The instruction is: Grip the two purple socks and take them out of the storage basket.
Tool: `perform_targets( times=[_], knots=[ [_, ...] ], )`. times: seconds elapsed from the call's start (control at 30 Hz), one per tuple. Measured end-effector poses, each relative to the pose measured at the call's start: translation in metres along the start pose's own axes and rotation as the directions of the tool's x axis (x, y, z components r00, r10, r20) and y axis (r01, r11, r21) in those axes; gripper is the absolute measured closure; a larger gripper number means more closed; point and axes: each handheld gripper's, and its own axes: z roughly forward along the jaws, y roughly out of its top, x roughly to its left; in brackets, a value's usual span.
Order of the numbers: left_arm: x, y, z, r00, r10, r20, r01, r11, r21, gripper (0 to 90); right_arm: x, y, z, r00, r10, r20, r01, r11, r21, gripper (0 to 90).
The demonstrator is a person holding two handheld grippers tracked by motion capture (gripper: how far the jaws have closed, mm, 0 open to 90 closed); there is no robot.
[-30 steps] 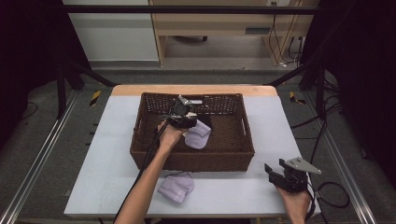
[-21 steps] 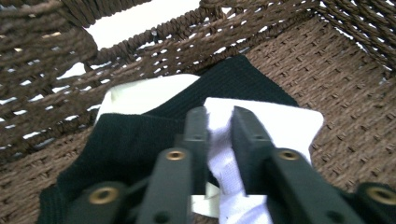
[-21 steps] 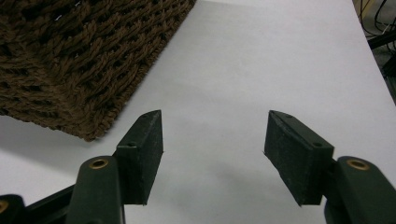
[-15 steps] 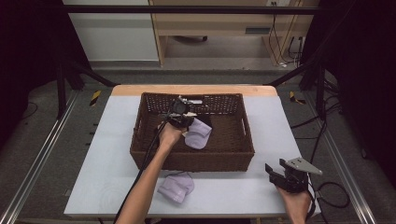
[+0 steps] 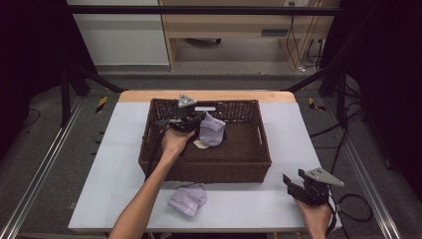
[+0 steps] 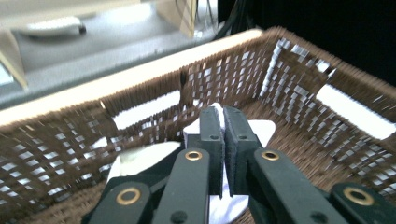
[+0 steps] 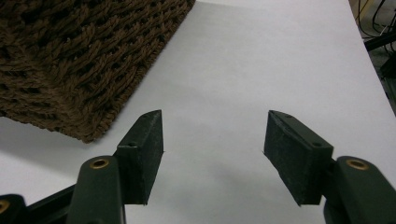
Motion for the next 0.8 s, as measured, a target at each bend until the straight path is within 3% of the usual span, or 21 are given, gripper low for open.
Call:
perform_targets(
  times=[0.17,0.37,0.63,0.8],
  knots=[
    [-0.004,0.005,-0.023,0.9998,0.014,0.014,-0.013,0.9982,-0.059,86.4,0.000,0.000,0.000,1.0000,0.001,-0.001,-0.001,1.000,-0.001,37.7],
    [-0.013,0.010,-0.058,0.9978,0.049,0.045,-0.042,0.9899,-0.136,86.4,0.000,0.000,0.000,1.0000,-0.003,0.003,0.003,1.000,0.000,37.7],
    [-0.015,0.008,-0.092,0.9969,0.049,0.061,-0.037,0.9819,-0.186,86.4,0.001,0.000,-0.001,1.0000,0.000,0.004,0.000,1.000,0.001,37.7],
    [-0.021,0.003,-0.121,0.9943,0.070,0.081,-0.049,0.9716,-0.231,86.4,0.001,0.000,-0.001,1.0000,-0.004,0.007,0.004,1.000,0.001,37.6]
  ],
)
